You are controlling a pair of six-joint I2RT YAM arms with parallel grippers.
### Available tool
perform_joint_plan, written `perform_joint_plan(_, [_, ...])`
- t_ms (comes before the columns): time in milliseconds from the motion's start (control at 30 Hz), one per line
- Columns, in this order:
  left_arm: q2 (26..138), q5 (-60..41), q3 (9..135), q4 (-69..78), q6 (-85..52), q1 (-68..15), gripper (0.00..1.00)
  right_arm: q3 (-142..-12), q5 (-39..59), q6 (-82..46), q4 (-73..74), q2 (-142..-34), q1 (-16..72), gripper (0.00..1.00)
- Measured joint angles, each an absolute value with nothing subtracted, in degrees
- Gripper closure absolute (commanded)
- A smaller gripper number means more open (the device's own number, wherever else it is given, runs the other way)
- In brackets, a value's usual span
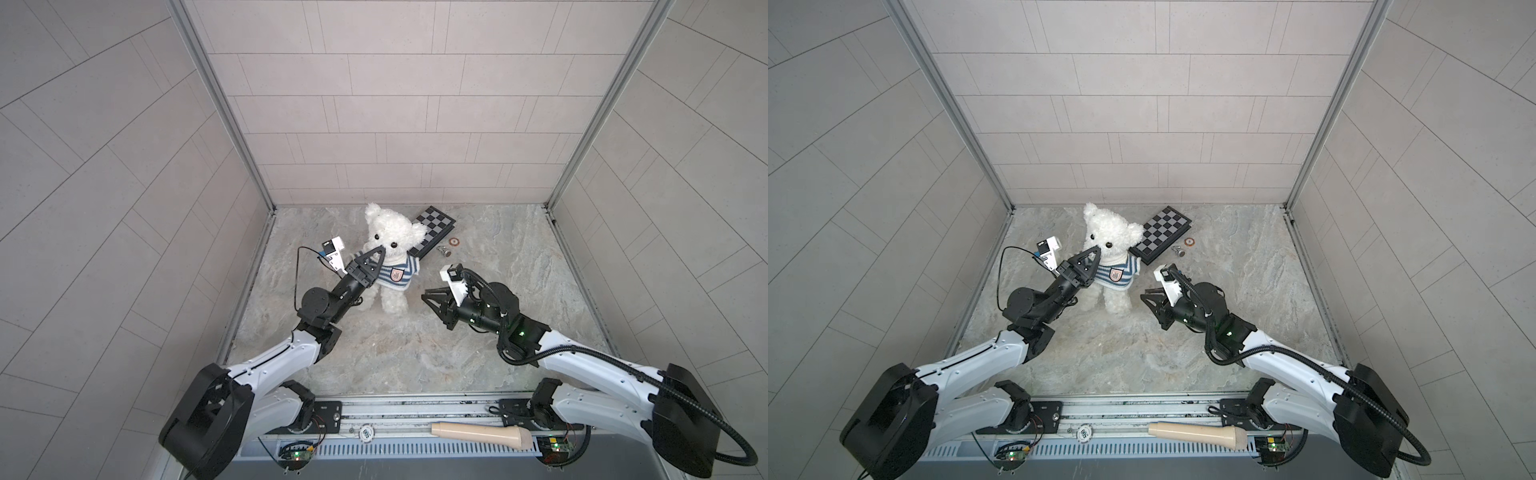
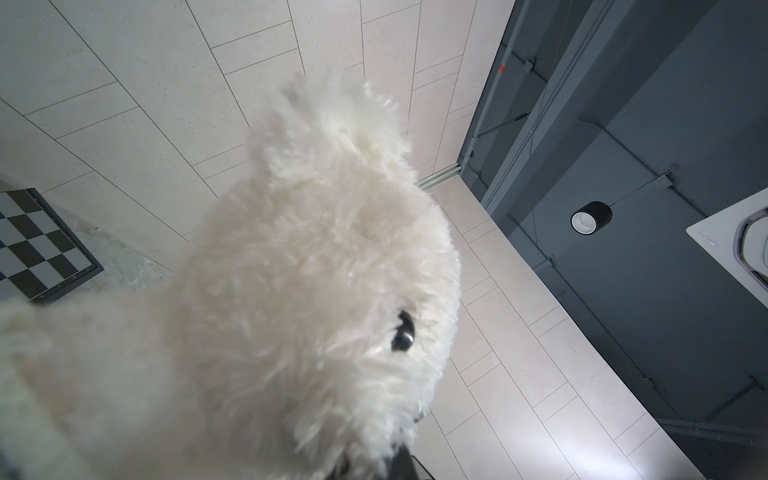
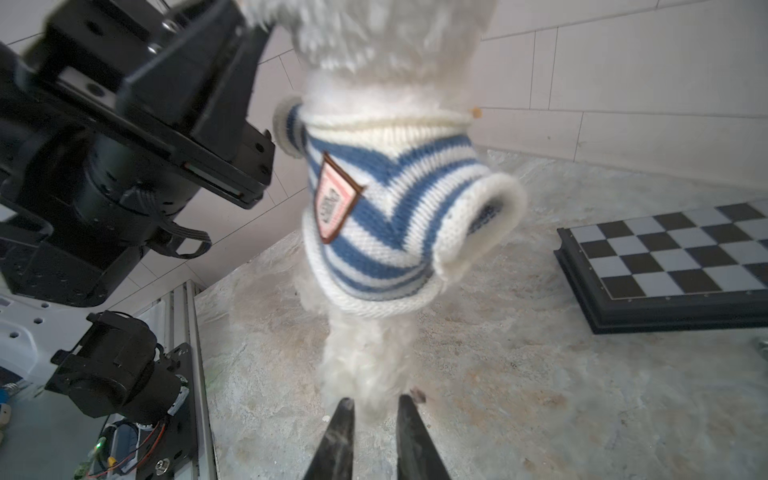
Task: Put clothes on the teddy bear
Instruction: 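Release the sweater with the right gripper and withdraw it from the bear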
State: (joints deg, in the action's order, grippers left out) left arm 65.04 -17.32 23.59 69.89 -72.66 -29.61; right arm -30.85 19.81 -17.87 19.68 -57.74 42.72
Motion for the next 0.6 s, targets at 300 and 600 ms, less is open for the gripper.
perform_joint_plan(300, [60.1,-17.96,23.49,68.49,-71.05,-29.58,1.0,-33.01,19.11,-11.92,12.32,-53.93,42.87,0.57])
perform_joint_plan(600, [61.14,-13.78,21.82,70.0,-75.79,-29.58,1.0,-31.18,20.49,-7.01,24.73,-56.07,47.66,0.44])
